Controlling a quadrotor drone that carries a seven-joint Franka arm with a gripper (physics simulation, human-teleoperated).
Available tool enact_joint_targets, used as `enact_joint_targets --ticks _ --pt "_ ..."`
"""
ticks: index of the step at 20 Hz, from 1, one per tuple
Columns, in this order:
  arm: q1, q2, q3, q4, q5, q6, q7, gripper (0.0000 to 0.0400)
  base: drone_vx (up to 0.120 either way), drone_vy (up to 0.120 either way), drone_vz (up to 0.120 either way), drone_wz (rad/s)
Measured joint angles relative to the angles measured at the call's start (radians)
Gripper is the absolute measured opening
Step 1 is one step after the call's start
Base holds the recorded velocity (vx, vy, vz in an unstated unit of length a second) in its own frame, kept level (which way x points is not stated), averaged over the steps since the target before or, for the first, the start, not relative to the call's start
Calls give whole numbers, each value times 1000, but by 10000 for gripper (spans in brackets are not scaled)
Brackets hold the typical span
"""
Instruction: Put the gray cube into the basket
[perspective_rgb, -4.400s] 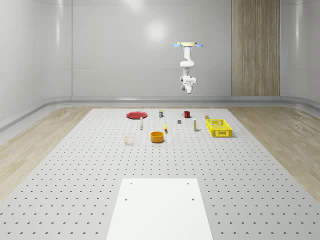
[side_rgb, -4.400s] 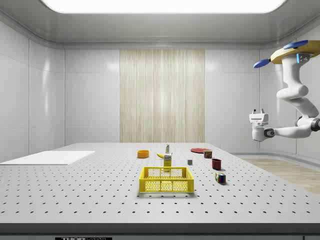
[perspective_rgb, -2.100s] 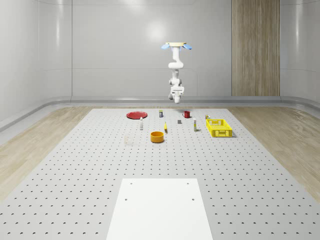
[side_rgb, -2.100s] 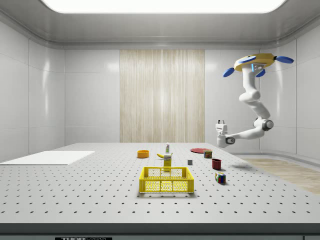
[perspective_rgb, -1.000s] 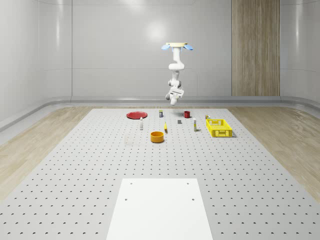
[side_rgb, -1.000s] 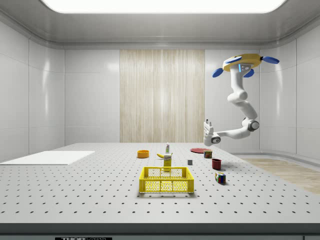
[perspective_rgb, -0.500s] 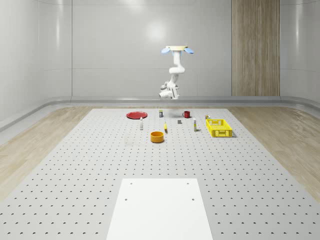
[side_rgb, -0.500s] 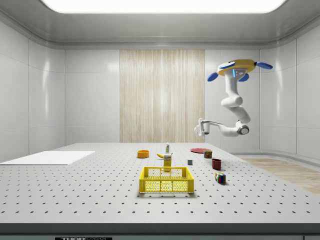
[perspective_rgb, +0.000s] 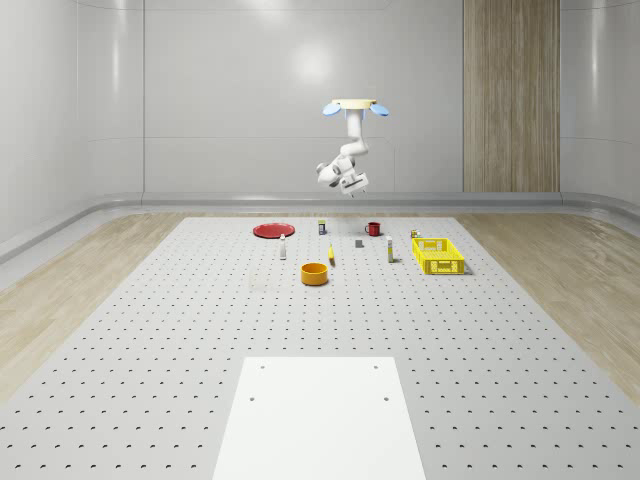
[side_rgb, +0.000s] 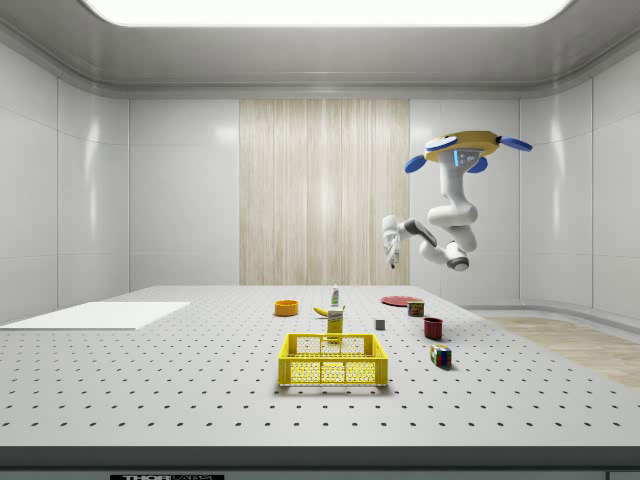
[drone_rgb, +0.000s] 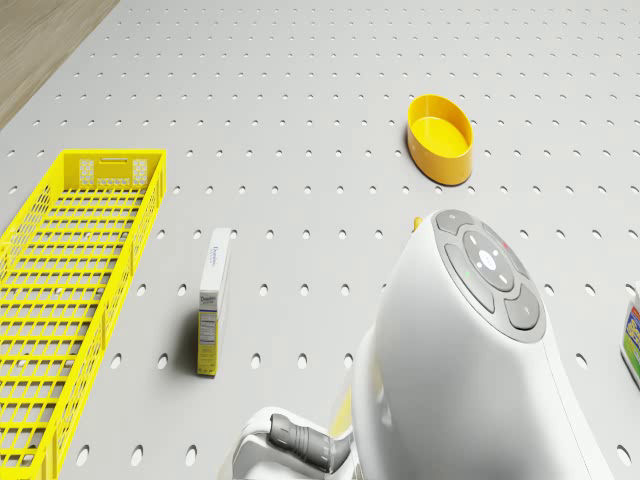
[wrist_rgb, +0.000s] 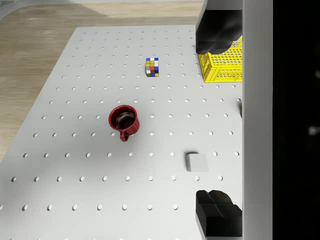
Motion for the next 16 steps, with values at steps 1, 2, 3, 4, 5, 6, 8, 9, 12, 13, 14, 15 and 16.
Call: enact_joint_targets --ticks 1,2,3,4,5,6,8,9,12,13,14,15,16 --pt "-39 -11 20 -11 -30 -18 26 400 120 0 -120 0" --pt "-74 -22 37 -19 -54 -34 49 400 120 0 -120 0" --pt "-104 -33 52 -26 -72 -47 69 400 120 0 -120 0" --pt "-131 -42 65 -30 -87 -58 86 400 40 0 -120 0" --pt "-154 -52 76 -34 -98 -67 101 400 0 0 -120 0" --pt "-174 -60 86 -37 -107 -74 114 400 0 0 -120 0" --pt "-205 -76 101 -40 -118 -82 135 400 0 0 -120 0" --pt "-218 -84 108 -41 -121 -85 144 400 40 0 -120 0" --pt "-247 -105 123 -42 -125 -86 164 400 120 0 -120 0" --pt "-255 -111 127 -43 -125 -84 170 400 120 0 -120 0" --pt "-261 -117 131 -43 -124 -83 175 400 120 0 -120 0" --pt "-267 -123 134 -43 -123 -80 179 400 120 0 -120 0" --pt "-272 -129 137 -42 -121 -77 183 400 120 0 -120 0"
